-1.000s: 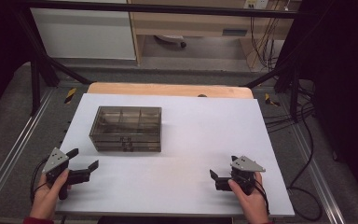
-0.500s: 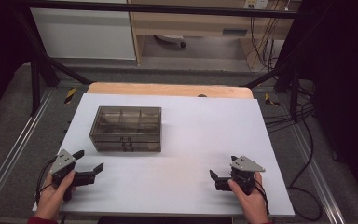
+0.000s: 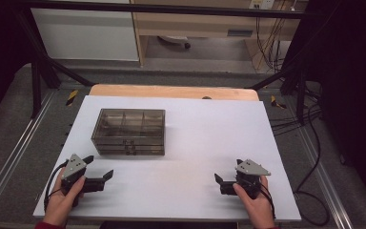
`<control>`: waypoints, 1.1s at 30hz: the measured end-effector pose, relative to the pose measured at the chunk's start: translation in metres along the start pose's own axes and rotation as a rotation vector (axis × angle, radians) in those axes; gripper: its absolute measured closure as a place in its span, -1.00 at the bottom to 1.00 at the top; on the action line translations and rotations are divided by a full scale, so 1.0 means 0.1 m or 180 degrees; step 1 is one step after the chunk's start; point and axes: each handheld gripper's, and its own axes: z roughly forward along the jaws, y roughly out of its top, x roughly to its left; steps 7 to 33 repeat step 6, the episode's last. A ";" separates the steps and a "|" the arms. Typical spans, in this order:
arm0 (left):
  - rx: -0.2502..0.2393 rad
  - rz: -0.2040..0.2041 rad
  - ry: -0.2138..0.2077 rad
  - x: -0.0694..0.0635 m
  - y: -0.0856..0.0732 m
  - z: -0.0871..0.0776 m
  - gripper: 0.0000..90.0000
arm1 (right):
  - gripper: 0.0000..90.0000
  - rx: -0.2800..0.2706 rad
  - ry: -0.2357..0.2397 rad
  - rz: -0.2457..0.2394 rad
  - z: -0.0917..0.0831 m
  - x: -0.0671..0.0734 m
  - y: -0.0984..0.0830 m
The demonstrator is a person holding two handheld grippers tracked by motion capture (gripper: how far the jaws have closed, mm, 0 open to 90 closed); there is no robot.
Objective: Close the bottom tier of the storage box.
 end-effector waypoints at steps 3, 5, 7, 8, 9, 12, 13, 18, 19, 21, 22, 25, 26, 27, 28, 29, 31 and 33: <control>0.0066 0.0086 -0.0005 -0.06 0.02 0.03 -0.89 | -0.95 0.0018 -0.0013 0.0007 0.01 0.00 -0.01; 0.0076 0.0090 0.0006 -0.08 0.03 0.04 -0.89 | -0.95 0.0022 -0.0025 -0.0005 0.02 0.00 -0.01; 0.0077 0.0077 0.0004 -0.08 0.04 0.04 -0.88 | -0.95 0.0028 -0.0033 -0.0007 0.02 -0.01 -0.02; 0.0077 0.0077 0.0004 -0.08 0.04 0.04 -0.88 | -0.95 0.0028 -0.0033 -0.0007 0.02 -0.01 -0.02; 0.0077 0.0077 0.0004 -0.08 0.04 0.04 -0.88 | -0.95 0.0028 -0.0033 -0.0007 0.02 -0.01 -0.02; 0.0077 0.0077 0.0004 -0.08 0.04 0.04 -0.88 | -0.95 0.0028 -0.0033 -0.0007 0.02 -0.01 -0.02; 0.0077 0.0077 0.0004 -0.08 0.04 0.04 -0.88 | -0.95 0.0028 -0.0033 -0.0007 0.02 -0.01 -0.02; 0.0077 0.0077 0.0004 -0.08 0.04 0.04 -0.88 | -0.95 0.0028 -0.0033 -0.0007 0.02 -0.01 -0.02; 0.0077 0.0077 0.0004 -0.08 0.04 0.04 -0.88 | -0.95 0.0028 -0.0033 -0.0007 0.02 -0.01 -0.02; 0.0077 0.0077 0.0004 -0.08 0.04 0.04 -0.88 | -0.95 0.0028 -0.0033 -0.0007 0.02 -0.01 -0.02; 0.0077 0.0077 0.0004 -0.08 0.04 0.04 -0.88 | -0.95 0.0028 -0.0033 -0.0007 0.02 -0.01 -0.02; 0.0077 0.0077 0.0004 -0.08 0.04 0.04 -0.88 | -0.95 0.0028 -0.0033 -0.0007 0.02 -0.01 -0.02; 0.0077 0.0077 0.0004 -0.08 0.04 0.04 -0.88 | -0.95 0.0028 -0.0033 -0.0007 0.02 -0.01 -0.02; 0.0077 0.0077 0.0004 -0.08 0.04 0.04 -0.88 | -0.95 0.0028 -0.0033 -0.0007 0.02 -0.01 -0.02; 0.0077 0.0077 0.0004 -0.08 0.04 0.04 -0.88 | -0.95 0.0028 -0.0033 -0.0007 0.02 -0.01 -0.02; 0.0077 0.0077 0.0004 -0.08 0.04 0.04 -0.88 | -0.95 0.0028 -0.0033 -0.0007 0.02 -0.01 -0.02; 0.0077 0.0077 0.0004 -0.08 0.04 0.04 -0.88 | -0.95 0.0028 -0.0033 -0.0007 0.02 -0.01 -0.02; 0.0077 0.0077 0.0004 -0.08 0.04 0.04 -0.88 | -0.95 0.0028 -0.0033 -0.0007 0.02 -0.01 -0.02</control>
